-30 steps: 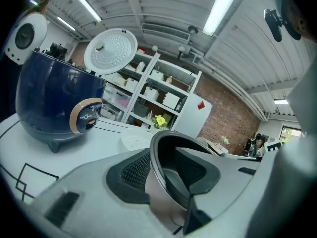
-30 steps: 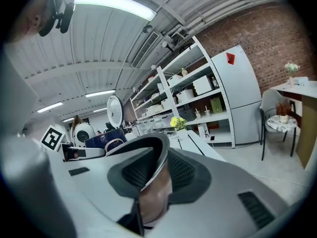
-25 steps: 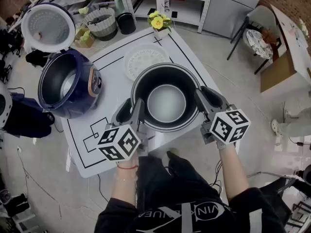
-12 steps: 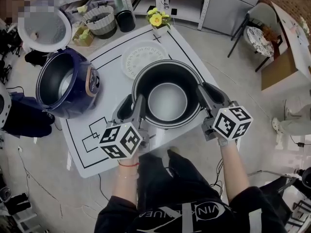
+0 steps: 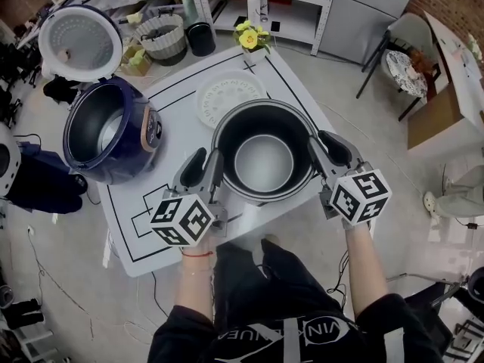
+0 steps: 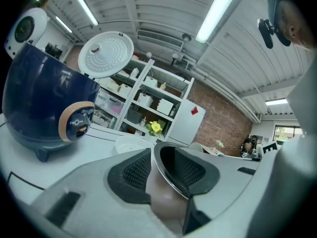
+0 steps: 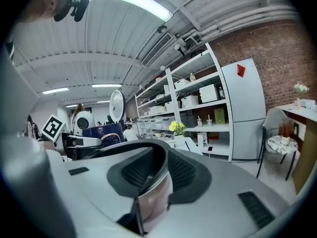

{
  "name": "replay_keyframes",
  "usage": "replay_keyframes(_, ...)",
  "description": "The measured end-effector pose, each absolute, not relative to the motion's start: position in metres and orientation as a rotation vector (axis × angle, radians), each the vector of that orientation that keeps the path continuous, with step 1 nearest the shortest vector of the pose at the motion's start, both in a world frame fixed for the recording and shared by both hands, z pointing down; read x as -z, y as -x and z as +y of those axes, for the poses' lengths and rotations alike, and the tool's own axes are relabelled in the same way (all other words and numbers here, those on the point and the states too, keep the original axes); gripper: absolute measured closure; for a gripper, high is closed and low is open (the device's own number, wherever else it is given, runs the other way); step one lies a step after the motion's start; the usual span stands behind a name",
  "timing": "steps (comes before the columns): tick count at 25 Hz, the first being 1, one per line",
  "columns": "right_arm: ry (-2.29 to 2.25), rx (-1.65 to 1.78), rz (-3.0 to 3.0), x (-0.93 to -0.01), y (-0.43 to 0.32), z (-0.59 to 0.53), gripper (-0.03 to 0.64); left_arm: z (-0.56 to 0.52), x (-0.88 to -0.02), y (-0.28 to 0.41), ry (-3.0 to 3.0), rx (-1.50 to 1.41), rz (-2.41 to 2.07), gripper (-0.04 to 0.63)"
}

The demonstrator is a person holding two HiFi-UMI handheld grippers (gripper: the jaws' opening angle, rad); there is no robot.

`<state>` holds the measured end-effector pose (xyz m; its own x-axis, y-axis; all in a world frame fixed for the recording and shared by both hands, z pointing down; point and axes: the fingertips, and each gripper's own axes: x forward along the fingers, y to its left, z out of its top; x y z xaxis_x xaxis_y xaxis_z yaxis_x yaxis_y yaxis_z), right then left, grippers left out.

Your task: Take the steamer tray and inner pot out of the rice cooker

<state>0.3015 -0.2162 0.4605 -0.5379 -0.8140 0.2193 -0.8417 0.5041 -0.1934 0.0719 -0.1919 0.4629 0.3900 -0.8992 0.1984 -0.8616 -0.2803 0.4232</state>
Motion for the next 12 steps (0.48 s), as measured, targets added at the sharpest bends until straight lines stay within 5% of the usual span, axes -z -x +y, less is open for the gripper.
replay_keyframes(12, -1.419, -0.333, -2.758, -0.417, -0.297, -0.2, 0.615, -0.178, -0.408, -0.049, -2.326, 0.094, -1.726, 0.566)
